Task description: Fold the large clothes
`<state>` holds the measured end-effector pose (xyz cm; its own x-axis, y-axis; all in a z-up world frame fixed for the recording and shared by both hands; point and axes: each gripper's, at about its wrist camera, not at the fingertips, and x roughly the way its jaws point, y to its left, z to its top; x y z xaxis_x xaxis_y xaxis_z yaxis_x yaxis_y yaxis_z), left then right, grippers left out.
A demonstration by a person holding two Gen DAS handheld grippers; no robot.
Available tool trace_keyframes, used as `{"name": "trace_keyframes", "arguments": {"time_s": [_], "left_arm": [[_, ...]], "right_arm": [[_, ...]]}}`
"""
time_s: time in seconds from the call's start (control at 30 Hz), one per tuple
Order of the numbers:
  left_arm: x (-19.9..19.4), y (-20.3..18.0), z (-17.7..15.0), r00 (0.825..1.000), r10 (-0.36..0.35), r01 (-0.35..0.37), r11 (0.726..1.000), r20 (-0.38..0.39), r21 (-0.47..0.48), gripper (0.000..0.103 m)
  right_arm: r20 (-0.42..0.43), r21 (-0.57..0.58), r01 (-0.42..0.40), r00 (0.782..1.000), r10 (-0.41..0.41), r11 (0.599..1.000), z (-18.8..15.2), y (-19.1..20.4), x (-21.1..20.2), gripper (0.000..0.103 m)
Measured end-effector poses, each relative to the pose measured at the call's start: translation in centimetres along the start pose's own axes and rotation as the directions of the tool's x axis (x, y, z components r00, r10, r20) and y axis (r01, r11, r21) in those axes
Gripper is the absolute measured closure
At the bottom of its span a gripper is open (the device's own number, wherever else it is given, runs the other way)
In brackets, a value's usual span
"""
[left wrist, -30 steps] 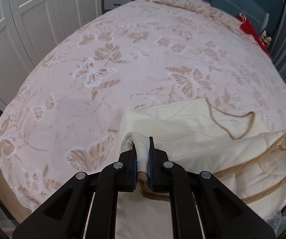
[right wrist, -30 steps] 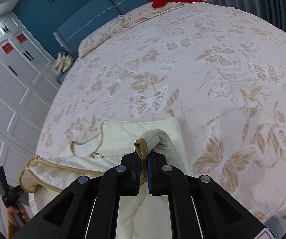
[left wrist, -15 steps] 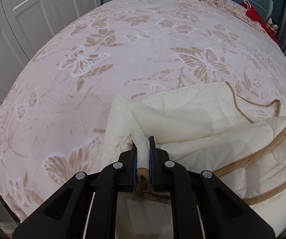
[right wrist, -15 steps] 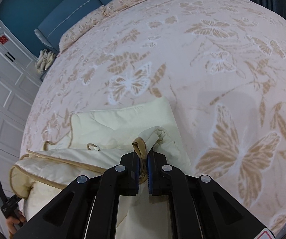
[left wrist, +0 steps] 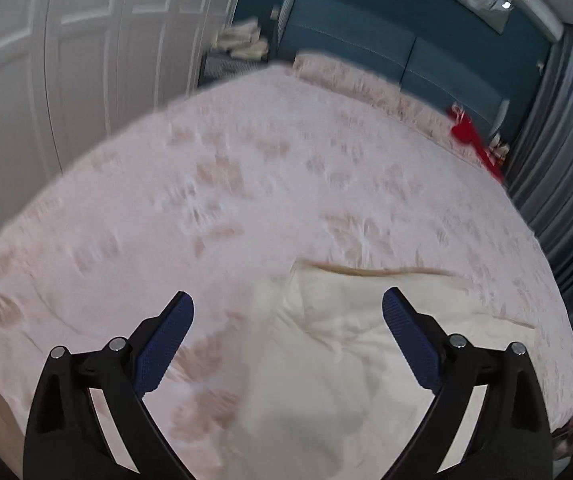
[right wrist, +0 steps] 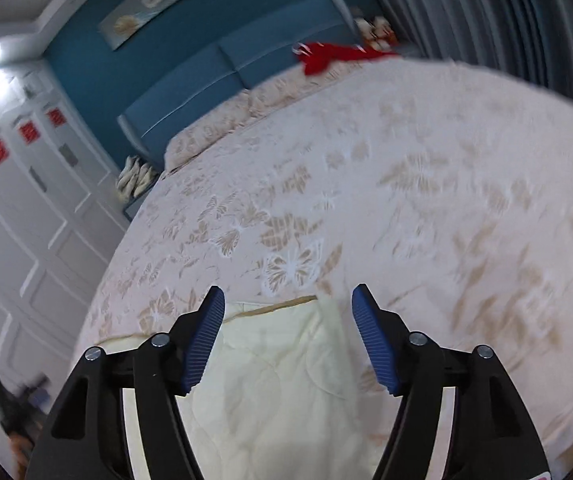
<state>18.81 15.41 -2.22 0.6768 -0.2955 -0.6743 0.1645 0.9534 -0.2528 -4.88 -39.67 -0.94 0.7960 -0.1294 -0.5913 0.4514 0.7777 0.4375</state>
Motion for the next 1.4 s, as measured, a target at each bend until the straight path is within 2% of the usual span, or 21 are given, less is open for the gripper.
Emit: {"name": "trace_keyframes", "arguments": {"time_s": [0.07,0.2,0.3,0.37,0.47,0.5,0.57,0.6,0.63,0.7,0.77,0.83,0.9,0.93,1.03,1.17,1.4], "left_arm": [[0.7,0.3,0.6,0.999,0.011,-0.012,1.000,-0.039,-0.003,0.010],[4.7,-0.6,0.5,0.991,0.004,-0.004,1.000,-0.134,0.001,0.010],[8.0,-1.1,0.1,0.976,-0.025,0.025,1.000,-0.216,-0.005,0.011],[9.8,-1.1,-0.1,0.965,-0.039,0.035,0.999,-0.258,-0.020,0.018],[11.8,-1.7,-0.3,0.951,-0.060,0.057,0.998,-0.304,-0.020,0.040],[12.2,-2.1,-0.4,0.946,-0.061,0.061,0.998,-0.317,-0.012,0.048],[12.8,-2.4,-0.3,0.943,-0.052,0.056,0.998,-0.328,0.004,0.069],[12.9,-2.5,-0.3,0.941,-0.062,0.064,0.998,-0.333,-0.003,0.085],[12.6,-2.5,-0.1,0.945,-0.070,0.069,0.997,-0.321,-0.015,0.093],[11.4,-2.6,0.7,0.959,-0.083,0.082,0.997,-0.272,-0.017,0.095],[8.9,-3.0,2.2,0.973,-0.120,0.117,0.993,-0.197,-0.023,0.096],[6.7,-3.6,3.8,0.986,-0.110,0.112,0.994,-0.124,0.003,0.096],[6.4,-3.7,4.6,0.990,-0.102,0.103,0.995,-0.097,0.006,0.095],[6.7,-3.7,4.8,0.990,-0.101,0.102,0.995,-0.101,0.003,0.095],[9.9,-4.1,3.6,0.987,-0.027,0.033,0.999,-0.161,0.040,0.095],[13.5,-3.2,0.9,0.973,0.037,-0.028,0.999,-0.228,0.044,0.095],[15.8,-2.2,-1.5,0.965,0.058,-0.048,0.998,-0.258,0.045,0.089]], "right_arm": [[-0.045,-0.054,0.025,0.999,-0.028,0.998,-0.4,0.4,0.8,0.036],[-0.134,-0.072,0.040,0.990,-0.050,0.997,-1.5,0.9,4.9,0.036],[-0.184,-0.072,0.051,0.981,-0.064,0.996,-2.4,1.2,7.5,0.036],[-0.206,-0.079,0.066,0.975,-0.081,0.995,-2.5,1.4,9.2,0.036],[-0.238,-0.071,0.081,0.966,-0.096,0.994,-2.6,1.3,11.1,0.039],[-0.248,-0.062,0.077,0.964,-0.090,0.995,-2.5,1.1,11.6,0.045],[-0.276,-0.042,0.067,0.958,-0.076,0.997,-2.6,1.1,12.5,0.065],[-0.290,-0.039,0.056,0.955,-0.065,0.998,-2.6,1.1,12.7,0.088],[-0.312,-0.041,0.036,0.949,-0.047,0.999,-2.6,1.3,12.9,0.093],[-0.270,-0.057,0.020,0.962,-0.034,0.998,-1.8,2.1,11.8,0.094],[-0.186,-0.045,-0.028,0.982,0.019,0.999,-0.2,3.1,9.4,0.095],[-0.087,-0.056,-0.055,0.995,0.050,0.997,1.6,4.3,7.0,0.095],[-0.041,-0.080,-0.045,0.998,0.042,0.996,2.4,5.0,6.5,0.095],[-0.046,-0.085,-0.035,0.998,0.031,0.996,2.4,5.0,7.1,0.095],[-0.109,-0.098,0.028,0.993,-0.038,0.995,1.0,4.4,10.3,0.095],[-0.193,-0.123,0.106,0.973,-0.129,0.987,-1.8,3.1,14.2,0.095],[-0.251,-0.116,0.126,0.956,-0.152,0.985,-4.2,1.1,16.6,0.095]]}}
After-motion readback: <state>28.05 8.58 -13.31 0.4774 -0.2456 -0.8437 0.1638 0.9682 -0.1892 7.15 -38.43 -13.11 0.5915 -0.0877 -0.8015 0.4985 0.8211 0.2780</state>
